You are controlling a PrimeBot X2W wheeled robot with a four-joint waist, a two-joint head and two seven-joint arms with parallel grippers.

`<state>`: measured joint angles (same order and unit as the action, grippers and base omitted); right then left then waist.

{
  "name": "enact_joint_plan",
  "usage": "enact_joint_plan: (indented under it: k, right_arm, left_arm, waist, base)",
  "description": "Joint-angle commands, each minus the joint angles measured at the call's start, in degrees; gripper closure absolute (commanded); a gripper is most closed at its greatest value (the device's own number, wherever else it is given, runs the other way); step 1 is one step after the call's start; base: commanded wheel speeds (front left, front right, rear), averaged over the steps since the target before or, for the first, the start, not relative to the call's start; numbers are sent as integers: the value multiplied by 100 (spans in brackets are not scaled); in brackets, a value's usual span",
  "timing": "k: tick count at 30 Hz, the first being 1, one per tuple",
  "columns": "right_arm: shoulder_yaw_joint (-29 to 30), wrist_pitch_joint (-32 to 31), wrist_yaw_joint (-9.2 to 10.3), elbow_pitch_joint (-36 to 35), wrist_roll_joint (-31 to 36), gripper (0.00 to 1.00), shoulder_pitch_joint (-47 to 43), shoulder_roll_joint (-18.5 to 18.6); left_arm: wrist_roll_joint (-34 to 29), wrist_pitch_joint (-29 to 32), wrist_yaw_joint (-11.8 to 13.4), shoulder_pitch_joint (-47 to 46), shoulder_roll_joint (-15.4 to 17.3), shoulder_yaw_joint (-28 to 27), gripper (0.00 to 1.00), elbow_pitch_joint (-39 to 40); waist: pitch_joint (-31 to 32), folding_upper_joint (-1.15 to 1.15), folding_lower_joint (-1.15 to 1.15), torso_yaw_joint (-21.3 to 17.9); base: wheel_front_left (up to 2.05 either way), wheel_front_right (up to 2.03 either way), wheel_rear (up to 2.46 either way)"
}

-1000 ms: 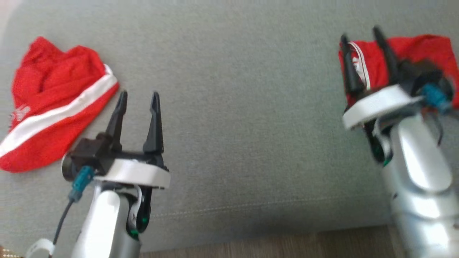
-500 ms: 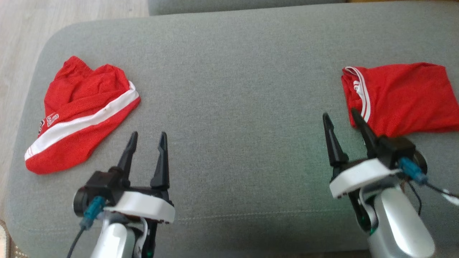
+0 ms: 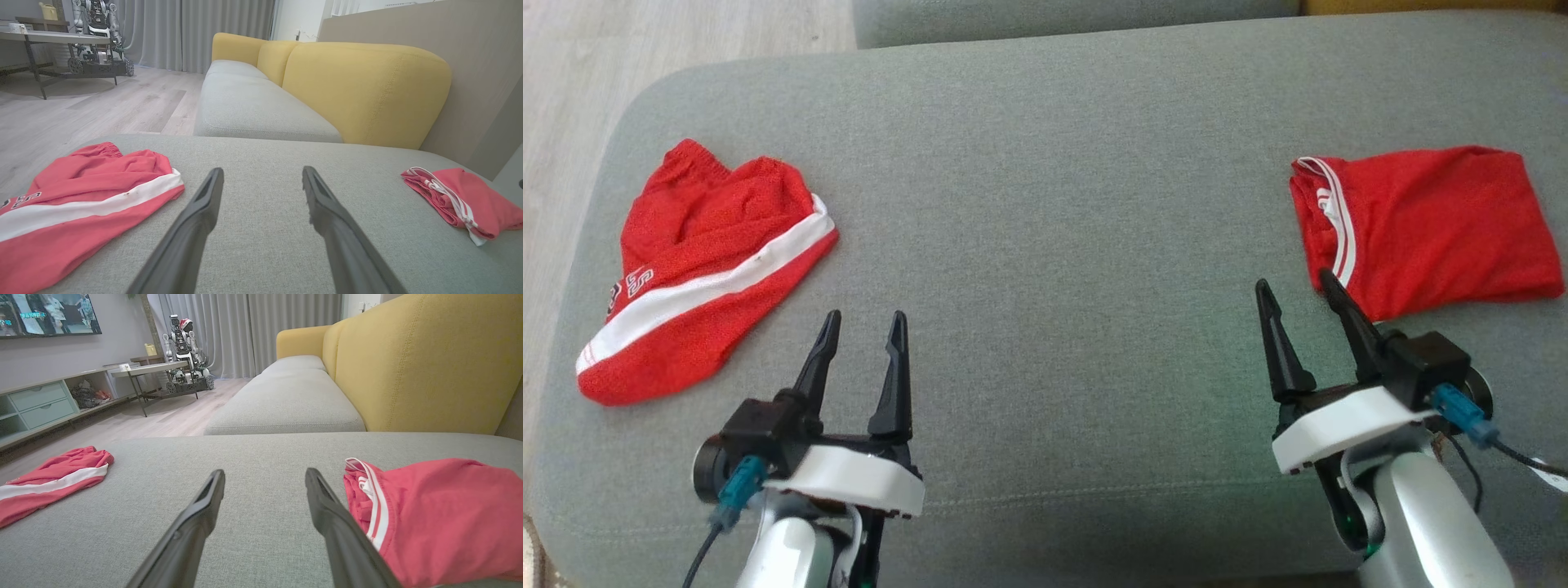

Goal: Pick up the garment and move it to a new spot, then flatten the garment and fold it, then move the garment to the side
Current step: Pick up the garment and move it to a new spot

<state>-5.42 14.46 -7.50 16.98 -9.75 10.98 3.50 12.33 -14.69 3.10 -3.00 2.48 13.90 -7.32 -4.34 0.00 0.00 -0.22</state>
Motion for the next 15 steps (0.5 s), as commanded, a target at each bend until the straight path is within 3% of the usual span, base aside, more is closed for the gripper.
enact_joint_plan:
  k: [1,15]
  right_arm:
    - [-115,53,1,-223,-38,0,100,-61]
    - [-126,53,1,-274,-70,0,97,-62]
  left_arm:
    - [16,-31,38,-163,40,-185,0,224]
    - [-20,-31,28,-195,40,-150,0,205]
  waist:
    - [-1,0,0,-2]
    - [-56,0,0,6]
  base:
    - [0,0,0]
    - [0,0,0]
